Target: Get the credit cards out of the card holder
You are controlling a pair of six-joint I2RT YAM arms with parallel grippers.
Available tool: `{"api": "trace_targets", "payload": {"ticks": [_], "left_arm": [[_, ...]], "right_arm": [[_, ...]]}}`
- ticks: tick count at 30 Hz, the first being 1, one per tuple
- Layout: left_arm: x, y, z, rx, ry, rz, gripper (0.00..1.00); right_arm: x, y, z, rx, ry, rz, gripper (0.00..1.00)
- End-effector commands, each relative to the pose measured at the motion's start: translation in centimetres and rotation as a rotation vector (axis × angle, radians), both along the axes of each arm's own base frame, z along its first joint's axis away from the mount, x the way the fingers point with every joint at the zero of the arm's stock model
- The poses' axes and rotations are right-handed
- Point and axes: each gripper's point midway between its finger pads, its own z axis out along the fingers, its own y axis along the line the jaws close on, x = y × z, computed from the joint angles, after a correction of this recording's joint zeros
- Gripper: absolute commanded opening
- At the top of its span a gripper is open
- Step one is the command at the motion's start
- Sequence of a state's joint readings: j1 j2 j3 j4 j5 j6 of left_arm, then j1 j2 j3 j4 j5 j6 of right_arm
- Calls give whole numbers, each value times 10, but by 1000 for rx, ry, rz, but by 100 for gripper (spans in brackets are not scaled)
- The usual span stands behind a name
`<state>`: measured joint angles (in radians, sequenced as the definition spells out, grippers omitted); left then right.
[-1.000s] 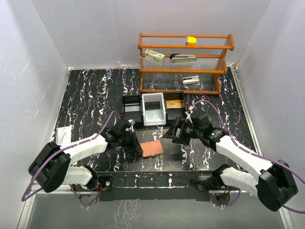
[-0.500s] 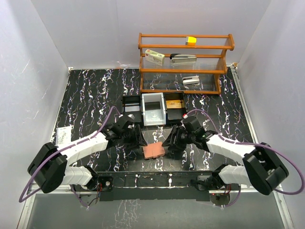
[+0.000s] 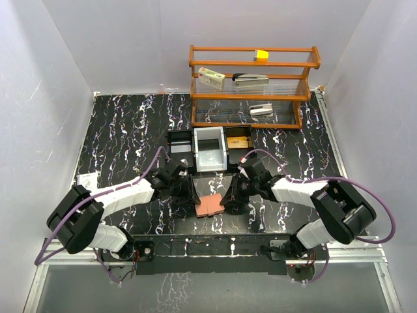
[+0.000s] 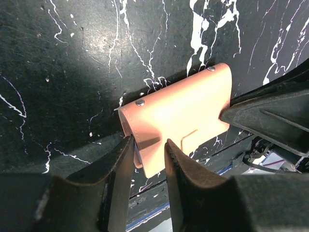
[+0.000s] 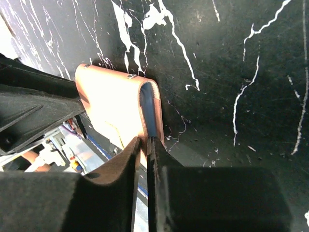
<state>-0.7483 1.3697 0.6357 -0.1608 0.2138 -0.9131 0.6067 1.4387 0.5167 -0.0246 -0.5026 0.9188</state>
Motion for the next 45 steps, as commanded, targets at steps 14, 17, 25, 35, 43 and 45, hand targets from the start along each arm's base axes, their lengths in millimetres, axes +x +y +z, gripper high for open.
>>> {"api": "trace_targets", "payload": {"ticks": [14, 17, 25, 35, 43, 45], "left_arm": [[24, 16, 41, 30, -182, 82, 61], [28, 24, 50, 55, -214, 110, 64], [33, 45, 65, 98, -276, 189, 78], [37, 81, 80, 207, -329, 320, 97], [35, 93, 88, 199, -356, 368, 99], [35, 91, 91, 186, -374, 346, 99]], "right_arm": [[36, -15, 69, -56, -423, 36, 0], [49, -30, 80, -144, -528, 0, 0], [71, -50, 131, -325, -940, 56, 0], [52, -26, 152, -473, -1443, 340, 0], [30, -10, 127, -562, -1633, 667, 0], [29, -9, 122, -596, -1663, 719, 0]]}}
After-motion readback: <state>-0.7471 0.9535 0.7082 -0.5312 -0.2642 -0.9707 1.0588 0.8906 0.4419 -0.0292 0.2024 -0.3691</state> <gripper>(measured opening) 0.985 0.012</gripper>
